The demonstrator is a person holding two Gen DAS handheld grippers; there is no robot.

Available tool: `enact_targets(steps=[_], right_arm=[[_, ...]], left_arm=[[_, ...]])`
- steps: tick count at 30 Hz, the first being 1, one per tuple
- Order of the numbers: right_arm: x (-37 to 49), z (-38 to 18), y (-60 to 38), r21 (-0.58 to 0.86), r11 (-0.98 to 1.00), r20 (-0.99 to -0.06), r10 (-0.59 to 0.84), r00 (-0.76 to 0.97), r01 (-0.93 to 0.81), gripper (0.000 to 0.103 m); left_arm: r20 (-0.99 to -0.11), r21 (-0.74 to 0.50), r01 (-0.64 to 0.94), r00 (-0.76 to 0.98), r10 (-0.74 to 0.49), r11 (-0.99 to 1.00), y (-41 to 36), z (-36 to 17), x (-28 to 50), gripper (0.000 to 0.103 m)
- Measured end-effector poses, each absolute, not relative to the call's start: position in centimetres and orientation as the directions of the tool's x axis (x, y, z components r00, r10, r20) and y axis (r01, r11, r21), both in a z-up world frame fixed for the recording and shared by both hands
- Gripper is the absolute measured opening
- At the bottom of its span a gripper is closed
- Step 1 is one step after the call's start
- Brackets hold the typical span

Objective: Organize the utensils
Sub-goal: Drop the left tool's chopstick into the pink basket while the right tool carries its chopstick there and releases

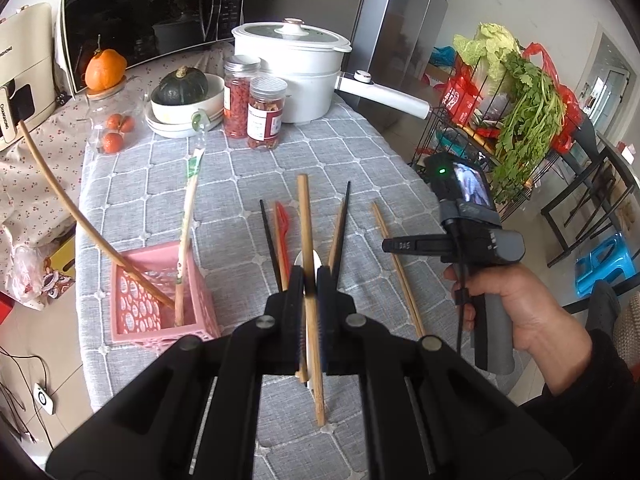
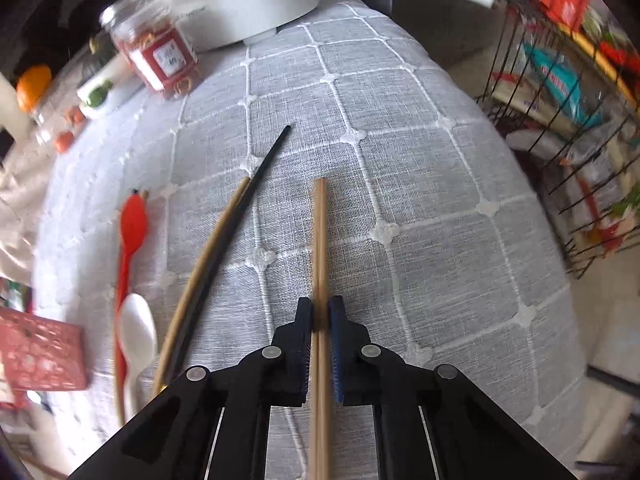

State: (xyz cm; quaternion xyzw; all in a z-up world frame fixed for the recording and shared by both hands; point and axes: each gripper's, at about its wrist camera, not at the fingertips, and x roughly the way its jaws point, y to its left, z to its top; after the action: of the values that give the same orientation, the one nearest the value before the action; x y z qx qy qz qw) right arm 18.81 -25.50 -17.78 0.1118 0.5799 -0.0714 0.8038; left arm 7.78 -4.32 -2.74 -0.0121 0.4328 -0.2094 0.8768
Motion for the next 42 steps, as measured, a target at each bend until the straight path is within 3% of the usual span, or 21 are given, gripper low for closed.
enact_targets(steps=[3, 12, 24, 29, 35, 42], right_arm=[[18.3, -16.6, -26.5, 0.213, 0.949, -0.920, 0.113, 0.376, 0.235, 0.009], [14.2, -8.4, -25.3, 0.273, 0.957, -0.786, 0.159, 0.597, 0.104, 0.009], [9.2, 1.2, -21.3, 0.289, 0.954, -0.511, 0.228, 0.829, -0.085, 0.009], [8.0, 3.3, -19.2, 0.267, 0.953, -0.396, 0.246, 0.884, -0.145, 0.009], [8.4, 3.2, -17.0, 0.281, 0.944, -0.371, 0.274, 0.887, -0.174, 0.009], [8.8, 2.7, -15.1, 0.315, 0.929, -0.346, 0.304, 0.888, -0.195, 0.009]], left_arm=[[-0.749, -0.204, 0.357, 0.543, -0.380, 0.912, -4.0, -2.4, 7.3, 0.007], [-0.697, -0.194, 0.372, 0.599, -0.394, 0.908, -3.0, -0.2, 5.4, 0.007], [-0.526, -0.227, 0.365, 0.735, -0.429, 0.903, 0.2, 5.9, 3.3, 0.007], [-0.426, -0.198, 0.298, 0.832, -0.356, 0.934, 2.6, 8.4, 2.6, 0.007], [-0.354, -0.166, 0.169, 0.909, -0.219, 0.972, 5.5, 8.9, 3.3, 0.007], [-0.402, -0.197, 0.120, 0.895, -0.192, 0.973, 6.9, 5.7, 6.0, 0.007]])
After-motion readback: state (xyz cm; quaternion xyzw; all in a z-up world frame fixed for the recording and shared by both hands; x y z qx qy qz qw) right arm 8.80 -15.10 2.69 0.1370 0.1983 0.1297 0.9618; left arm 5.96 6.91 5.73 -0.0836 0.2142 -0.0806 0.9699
